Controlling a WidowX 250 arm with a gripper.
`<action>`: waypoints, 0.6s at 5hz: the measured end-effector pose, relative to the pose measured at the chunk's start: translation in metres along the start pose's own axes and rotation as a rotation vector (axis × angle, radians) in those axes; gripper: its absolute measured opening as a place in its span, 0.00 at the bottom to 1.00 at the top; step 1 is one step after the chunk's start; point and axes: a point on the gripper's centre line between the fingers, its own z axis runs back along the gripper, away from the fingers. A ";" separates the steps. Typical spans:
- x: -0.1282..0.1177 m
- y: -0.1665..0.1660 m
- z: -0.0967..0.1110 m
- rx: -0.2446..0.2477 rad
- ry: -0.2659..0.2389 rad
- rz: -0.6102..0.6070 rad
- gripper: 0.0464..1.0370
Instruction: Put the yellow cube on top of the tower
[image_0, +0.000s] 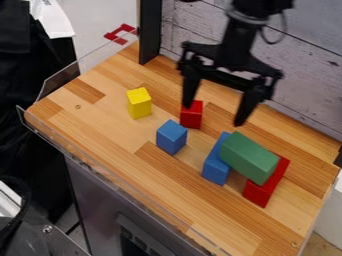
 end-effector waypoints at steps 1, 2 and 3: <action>0.008 0.021 -0.009 -0.001 -0.014 0.077 0.96; 0.013 0.030 -0.016 0.043 -0.012 0.216 0.96; 0.020 0.034 -0.019 0.040 -0.034 0.346 0.96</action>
